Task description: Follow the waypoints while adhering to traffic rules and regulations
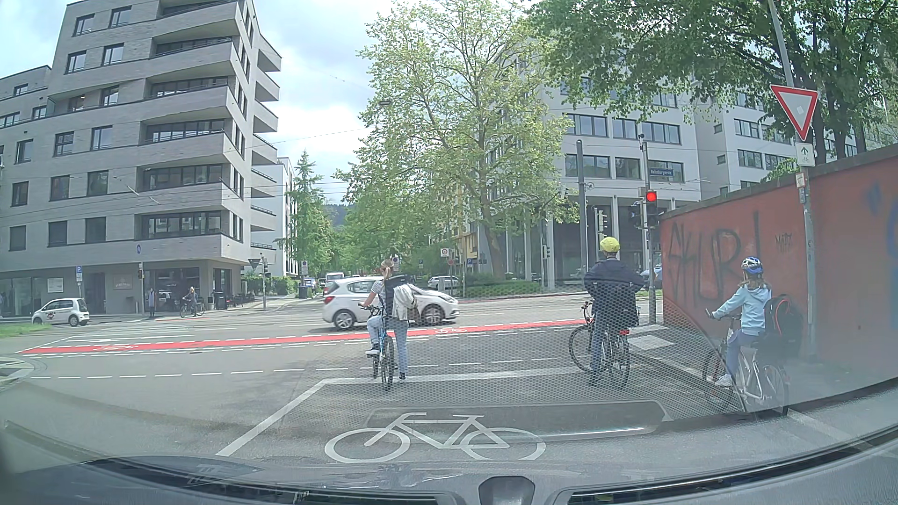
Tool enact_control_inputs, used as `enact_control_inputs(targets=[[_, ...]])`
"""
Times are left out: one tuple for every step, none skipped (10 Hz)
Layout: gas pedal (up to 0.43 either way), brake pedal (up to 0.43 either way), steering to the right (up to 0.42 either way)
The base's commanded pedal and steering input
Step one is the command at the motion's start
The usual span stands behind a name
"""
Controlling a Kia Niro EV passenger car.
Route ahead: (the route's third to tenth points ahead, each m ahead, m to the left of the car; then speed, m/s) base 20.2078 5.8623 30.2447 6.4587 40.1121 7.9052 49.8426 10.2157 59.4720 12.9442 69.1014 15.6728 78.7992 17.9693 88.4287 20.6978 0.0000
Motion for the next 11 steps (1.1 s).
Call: enact_control_inputs(targets=[[0.0, 0.262, -0.016], [0.0, 0.262, -0.016], [0.0, 0.262, -0.016], [0.0, 0.262, -0.016], [0.0, 0.262, -0.016], [0.0, 0.262, -0.016], [0.0, 0.262, -0.016], [0.0, 0.262, -0.016], [0.0, 0.262, -0.016], [0.0, 0.262, -0.016], [0.0, 0.262, -0.016]])
